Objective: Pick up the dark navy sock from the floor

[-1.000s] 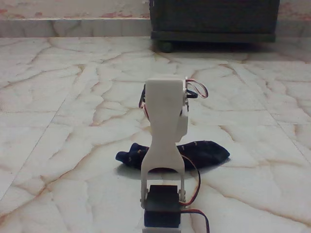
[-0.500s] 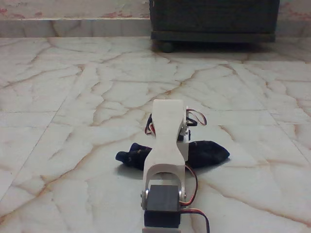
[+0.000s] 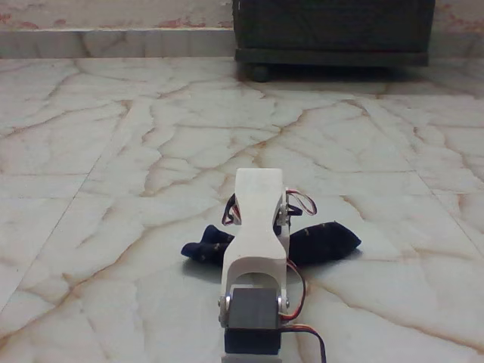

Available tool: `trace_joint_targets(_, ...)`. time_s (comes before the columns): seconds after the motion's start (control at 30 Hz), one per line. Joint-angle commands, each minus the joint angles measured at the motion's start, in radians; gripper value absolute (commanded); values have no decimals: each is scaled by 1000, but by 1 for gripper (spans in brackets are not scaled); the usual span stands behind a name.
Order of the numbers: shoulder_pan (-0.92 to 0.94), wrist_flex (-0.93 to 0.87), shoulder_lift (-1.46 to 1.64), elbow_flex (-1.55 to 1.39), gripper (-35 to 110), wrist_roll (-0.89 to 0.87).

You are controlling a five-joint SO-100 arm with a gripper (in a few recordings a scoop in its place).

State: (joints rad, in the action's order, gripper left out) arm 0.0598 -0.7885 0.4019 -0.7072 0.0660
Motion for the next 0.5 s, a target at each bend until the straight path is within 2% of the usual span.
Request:
trace_joint_targets(0.0,3,9,29,20,0,26)
trace_joint_targets(0.33,-12,176,365,-442,0,127)
trace_joint_targets(0.47,-23,322,549,-704,0,235)
